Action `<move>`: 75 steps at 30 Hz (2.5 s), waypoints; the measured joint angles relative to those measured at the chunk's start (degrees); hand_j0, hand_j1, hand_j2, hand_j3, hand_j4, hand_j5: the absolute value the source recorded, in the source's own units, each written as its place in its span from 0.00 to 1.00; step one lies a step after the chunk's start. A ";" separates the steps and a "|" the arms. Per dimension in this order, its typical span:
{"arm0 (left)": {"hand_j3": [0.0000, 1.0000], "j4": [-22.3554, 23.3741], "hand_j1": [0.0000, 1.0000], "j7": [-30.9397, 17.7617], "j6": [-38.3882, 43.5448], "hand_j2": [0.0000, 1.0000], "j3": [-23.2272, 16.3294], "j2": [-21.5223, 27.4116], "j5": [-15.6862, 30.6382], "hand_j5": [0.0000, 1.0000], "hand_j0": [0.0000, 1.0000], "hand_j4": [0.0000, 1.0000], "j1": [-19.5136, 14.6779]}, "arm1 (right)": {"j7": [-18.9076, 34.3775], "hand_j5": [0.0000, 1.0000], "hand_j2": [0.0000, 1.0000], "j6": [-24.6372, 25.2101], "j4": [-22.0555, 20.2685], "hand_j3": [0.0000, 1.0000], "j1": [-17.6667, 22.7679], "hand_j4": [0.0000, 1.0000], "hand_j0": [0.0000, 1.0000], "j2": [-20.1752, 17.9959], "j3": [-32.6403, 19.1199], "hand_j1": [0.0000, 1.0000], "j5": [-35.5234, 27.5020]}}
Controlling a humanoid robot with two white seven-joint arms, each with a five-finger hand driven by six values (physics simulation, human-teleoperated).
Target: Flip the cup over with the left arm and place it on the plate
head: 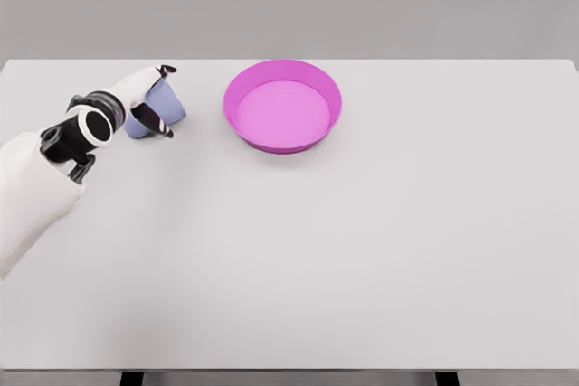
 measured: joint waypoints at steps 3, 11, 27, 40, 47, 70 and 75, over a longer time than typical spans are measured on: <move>1.00 0.40 1.00 0.00 0.00 1.00 -0.01 -0.18 -0.01 1.00 1.00 1.00 -0.18 | 0.00 1.00 1.00 0.00 0.00 1.00 -0.09 1.00 1.00 0.00 0.00 1.00 0.00; 1.00 2.98 1.00 0.00 0.00 1.00 -0.13 -1.26 -0.05 1.00 1.00 1.00 -0.88 | 0.01 1.00 1.00 0.03 0.00 1.00 -0.09 1.00 1.00 0.00 0.00 1.00 0.00; 0.69 5.20 0.69 0.12 -0.03 0.69 -0.57 -2.88 -0.18 0.69 0.69 0.69 -1.67 | 0.00 1.00 1.00 0.01 0.00 1.00 0.00 1.00 1.00 0.00 0.00 1.00 0.00; 0.70 4.86 0.70 0.16 0.00 0.70 7.07 -5.80 0.52 0.70 0.70 0.70 -0.62 | -0.01 1.00 1.00 0.01 0.00 1.00 0.00 1.00 1.00 0.00 0.00 1.00 0.00; 0.70 4.73 0.70 0.20 0.01 0.70 14.49 -9.72 1.20 0.70 0.70 0.70 1.41 | -0.01 1.00 1.00 0.00 0.00 1.00 -0.09 1.00 1.00 0.00 0.00 1.00 0.00; 0.69 4.79 0.69 0.26 -6.53 0.69 28.93 -21.20 5.54 0.69 0.69 0.69 3.34 | -0.01 1.00 1.00 0.01 0.00 1.00 0.00 1.00 1.00 0.00 0.00 1.00 0.00; 0.69 4.98 0.69 0.28 -10.51 0.69 29.87 -22.22 7.59 0.69 0.69 0.69 3.43 | -0.01 1.00 1.00 0.03 0.00 1.00 0.00 1.00 1.00 0.00 0.00 1.00 0.00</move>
